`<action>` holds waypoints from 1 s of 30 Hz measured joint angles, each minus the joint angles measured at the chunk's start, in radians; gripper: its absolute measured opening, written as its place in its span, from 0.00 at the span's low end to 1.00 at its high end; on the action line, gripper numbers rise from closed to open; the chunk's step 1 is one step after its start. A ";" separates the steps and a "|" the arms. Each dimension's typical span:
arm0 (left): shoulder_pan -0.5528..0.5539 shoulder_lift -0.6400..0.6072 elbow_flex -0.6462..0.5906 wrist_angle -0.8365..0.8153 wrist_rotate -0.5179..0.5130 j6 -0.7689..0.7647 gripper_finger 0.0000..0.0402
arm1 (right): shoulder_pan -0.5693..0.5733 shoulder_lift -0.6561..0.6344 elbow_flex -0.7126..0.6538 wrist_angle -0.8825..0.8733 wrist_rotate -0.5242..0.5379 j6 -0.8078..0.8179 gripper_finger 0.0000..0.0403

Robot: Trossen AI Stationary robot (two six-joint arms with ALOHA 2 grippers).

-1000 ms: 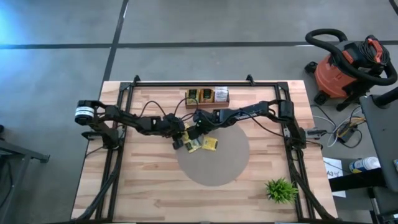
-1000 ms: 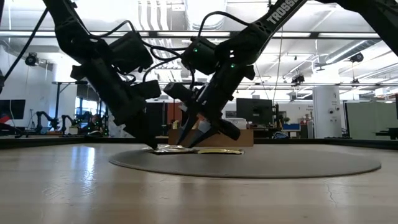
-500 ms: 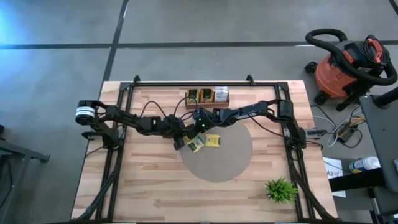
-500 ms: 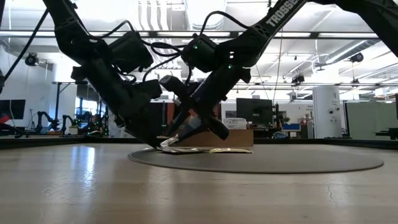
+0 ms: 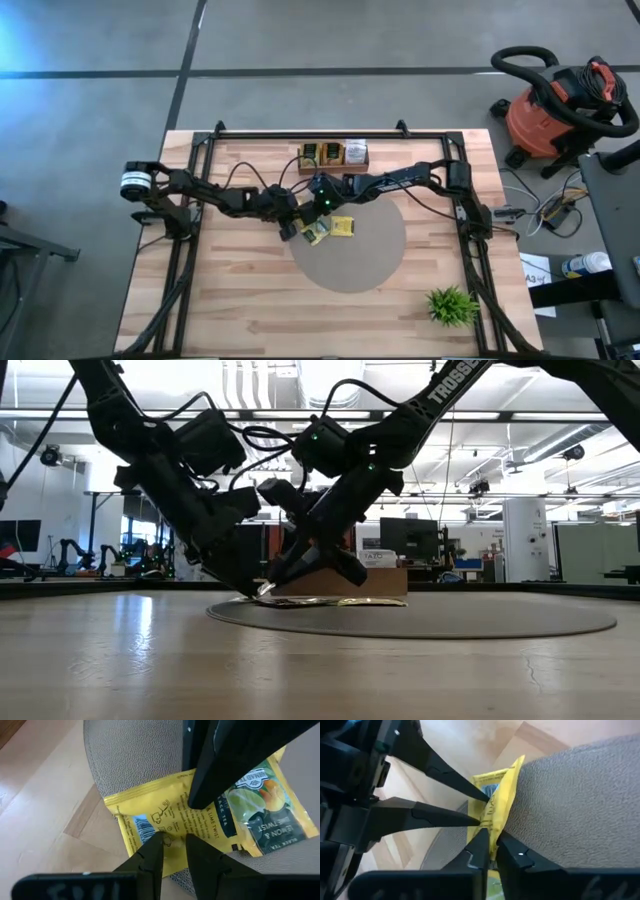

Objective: Pick & Place Tea
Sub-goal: Put the left yellow tea bag into the left compartment of the wooden organizer

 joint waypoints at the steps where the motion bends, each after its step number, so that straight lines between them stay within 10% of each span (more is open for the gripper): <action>1: 0.000 -0.007 0.000 -0.004 0.000 -0.002 0.20 | -0.001 0.000 0.000 0.000 -0.005 0.006 0.06; 6: -0.008 -0.113 -0.001 -0.059 -0.051 -0.002 0.20 | -0.010 -0.007 0.011 0.013 -0.011 0.066 0.02; 17: -0.210 -0.430 -0.001 -0.230 -0.518 0.180 0.20 | -0.088 -0.065 0.017 0.336 0.053 0.401 0.02; 25: -0.333 -0.428 -0.001 -0.244 -1.106 0.384 0.20 | -0.115 -0.070 0.064 0.391 0.047 0.549 0.02; 30: -0.304 -0.430 -0.001 -0.248 -1.078 0.344 0.20 | -0.115 -0.070 0.077 0.388 0.045 0.605 0.02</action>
